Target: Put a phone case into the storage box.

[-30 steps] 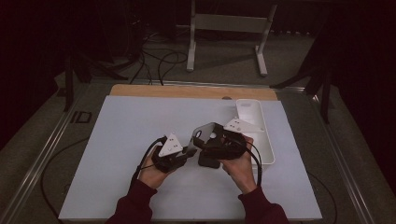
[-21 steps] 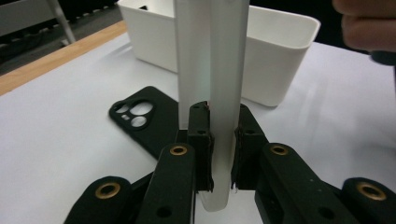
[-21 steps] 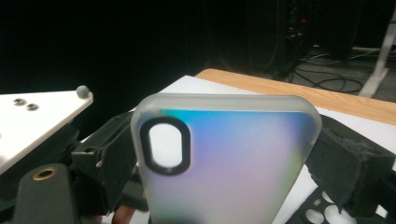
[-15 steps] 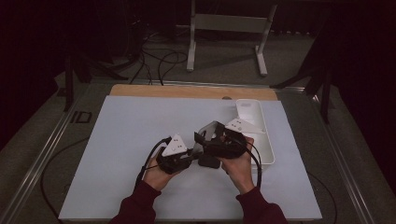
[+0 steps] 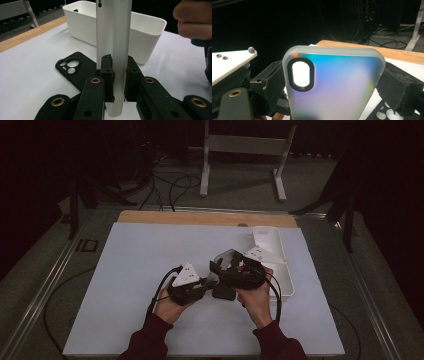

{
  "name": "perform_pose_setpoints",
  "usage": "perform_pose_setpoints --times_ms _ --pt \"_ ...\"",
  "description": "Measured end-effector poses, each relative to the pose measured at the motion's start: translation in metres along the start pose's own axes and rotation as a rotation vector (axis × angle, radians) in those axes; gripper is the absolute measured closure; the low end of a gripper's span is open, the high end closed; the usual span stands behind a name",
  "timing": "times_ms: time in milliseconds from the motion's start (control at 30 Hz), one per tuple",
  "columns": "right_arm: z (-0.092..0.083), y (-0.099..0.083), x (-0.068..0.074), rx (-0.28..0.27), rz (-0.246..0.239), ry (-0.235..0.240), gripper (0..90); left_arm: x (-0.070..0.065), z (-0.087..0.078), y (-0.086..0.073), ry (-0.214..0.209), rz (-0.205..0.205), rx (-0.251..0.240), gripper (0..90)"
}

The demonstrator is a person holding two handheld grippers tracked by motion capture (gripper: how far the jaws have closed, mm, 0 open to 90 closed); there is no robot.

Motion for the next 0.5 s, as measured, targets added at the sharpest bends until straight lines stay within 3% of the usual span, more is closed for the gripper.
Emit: perform_pose_setpoints --times_ms 233,500 --pt "0.0003 -0.0024 -0.0005 0.002 0.012 0.008 12.8 0.0003 0.0002 0.0021 0.007 -0.002 -0.018 81.1" --pt "0.0008 -0.0034 -0.0007 0.002 0.017 0.000 16.0 -0.0009 0.0024 0.0006 0.005 0.003 -0.004 81.1"
Point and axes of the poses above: each handheld gripper's, and its own axes: z roughly forward along the jaws, y roughly out of its top, x roughly to its left, the point moved 6 cm from there along z, roughly forward along the jaws, and after that the axes turned 4 degrees about -z, right-handed, at the moved point
